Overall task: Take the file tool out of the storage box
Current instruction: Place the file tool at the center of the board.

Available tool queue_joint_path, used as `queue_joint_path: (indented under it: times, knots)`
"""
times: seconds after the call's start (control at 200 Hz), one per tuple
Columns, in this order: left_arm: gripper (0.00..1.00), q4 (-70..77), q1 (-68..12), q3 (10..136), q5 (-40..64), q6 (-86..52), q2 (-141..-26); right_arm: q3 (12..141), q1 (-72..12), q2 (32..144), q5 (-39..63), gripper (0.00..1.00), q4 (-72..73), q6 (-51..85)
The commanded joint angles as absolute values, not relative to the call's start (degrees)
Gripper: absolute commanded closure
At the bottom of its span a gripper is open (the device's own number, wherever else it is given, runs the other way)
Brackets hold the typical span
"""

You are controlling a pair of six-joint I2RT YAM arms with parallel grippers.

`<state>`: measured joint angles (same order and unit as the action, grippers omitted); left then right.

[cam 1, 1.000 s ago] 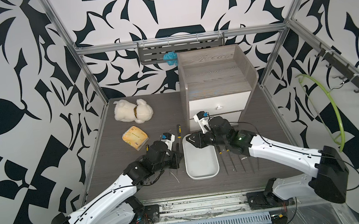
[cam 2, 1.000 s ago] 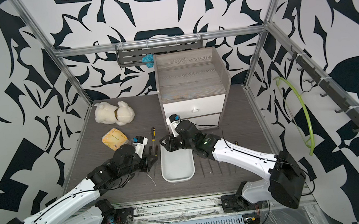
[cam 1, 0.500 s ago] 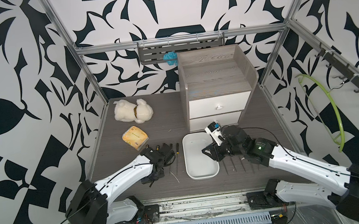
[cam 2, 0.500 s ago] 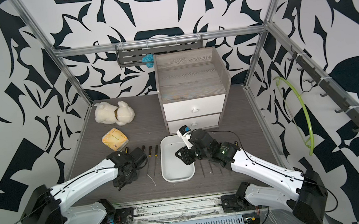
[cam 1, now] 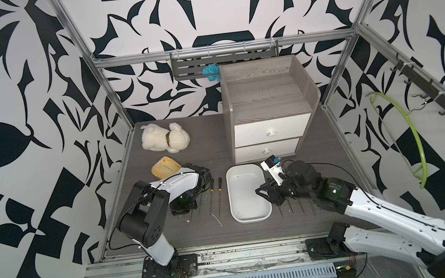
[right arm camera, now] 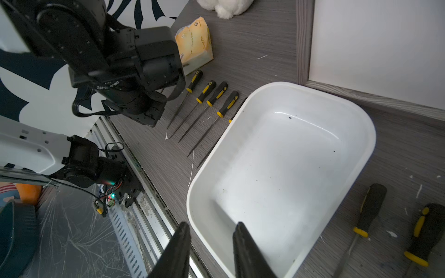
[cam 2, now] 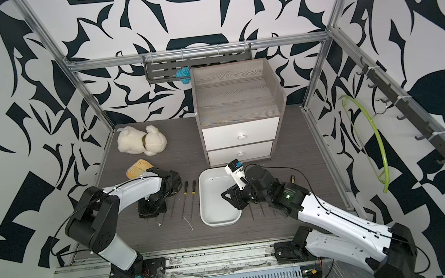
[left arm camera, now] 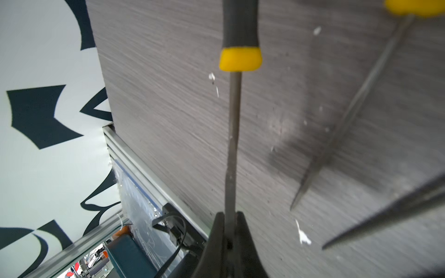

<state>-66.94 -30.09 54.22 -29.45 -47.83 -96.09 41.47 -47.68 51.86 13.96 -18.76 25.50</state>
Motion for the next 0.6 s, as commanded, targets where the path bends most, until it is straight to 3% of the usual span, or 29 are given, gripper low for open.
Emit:
queue_joint_path:
  times: [0.0, 0.325, 0.52, 0.595]
  knots:
    - [1.00, -63.2, -27.2, 54.5, -28.7, -42.3, -97.6, 40.9, -47.4, 50.6, 14.1, 0.66, -16.9, 25.5]
    - [1.00, -62.4, -25.8, 54.8, -27.8, -41.0, -100.4, 40.5, -47.4, 52.1, 14.1, 0.66, -16.4, 25.7]
    - [0.96, -63.3, -25.8, 55.5, -27.7, -41.0, -101.3, 40.3, -47.4, 51.8, 14.1, 0.66, -16.3, 25.8]
    - [0.89, -64.1, -25.8, 56.2, -27.5, -40.7, -102.2, 40.0, -47.5, 51.6, 14.1, 0.66, -16.4, 25.8]
